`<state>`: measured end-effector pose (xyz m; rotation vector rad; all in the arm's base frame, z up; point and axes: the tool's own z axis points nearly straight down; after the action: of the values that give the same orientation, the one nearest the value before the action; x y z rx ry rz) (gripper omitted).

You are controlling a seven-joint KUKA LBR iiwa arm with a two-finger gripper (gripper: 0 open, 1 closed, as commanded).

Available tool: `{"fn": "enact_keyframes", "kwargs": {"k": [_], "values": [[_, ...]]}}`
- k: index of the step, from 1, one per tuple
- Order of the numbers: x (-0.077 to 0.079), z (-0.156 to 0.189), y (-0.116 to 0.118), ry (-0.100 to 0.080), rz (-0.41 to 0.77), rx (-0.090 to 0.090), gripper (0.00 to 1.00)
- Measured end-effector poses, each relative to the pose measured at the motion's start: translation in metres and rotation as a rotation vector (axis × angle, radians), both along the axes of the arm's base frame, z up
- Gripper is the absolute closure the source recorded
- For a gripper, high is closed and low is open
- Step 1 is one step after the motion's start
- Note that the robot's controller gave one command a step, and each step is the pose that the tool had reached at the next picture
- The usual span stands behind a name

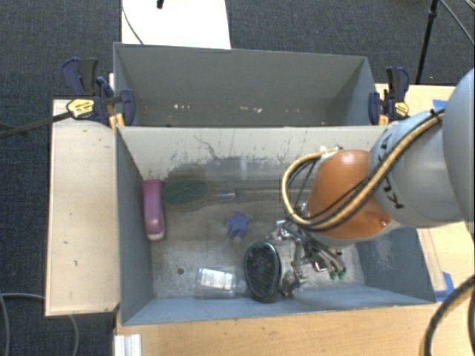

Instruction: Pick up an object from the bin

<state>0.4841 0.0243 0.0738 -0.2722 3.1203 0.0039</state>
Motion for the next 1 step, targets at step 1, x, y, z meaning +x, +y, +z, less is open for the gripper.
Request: {"fn": "enact_keyframes", "kwargs": {"k": [1], "values": [[-0.0005,0.0018,0.0371,0.003,-0.072,-0.001,0.0]]}}
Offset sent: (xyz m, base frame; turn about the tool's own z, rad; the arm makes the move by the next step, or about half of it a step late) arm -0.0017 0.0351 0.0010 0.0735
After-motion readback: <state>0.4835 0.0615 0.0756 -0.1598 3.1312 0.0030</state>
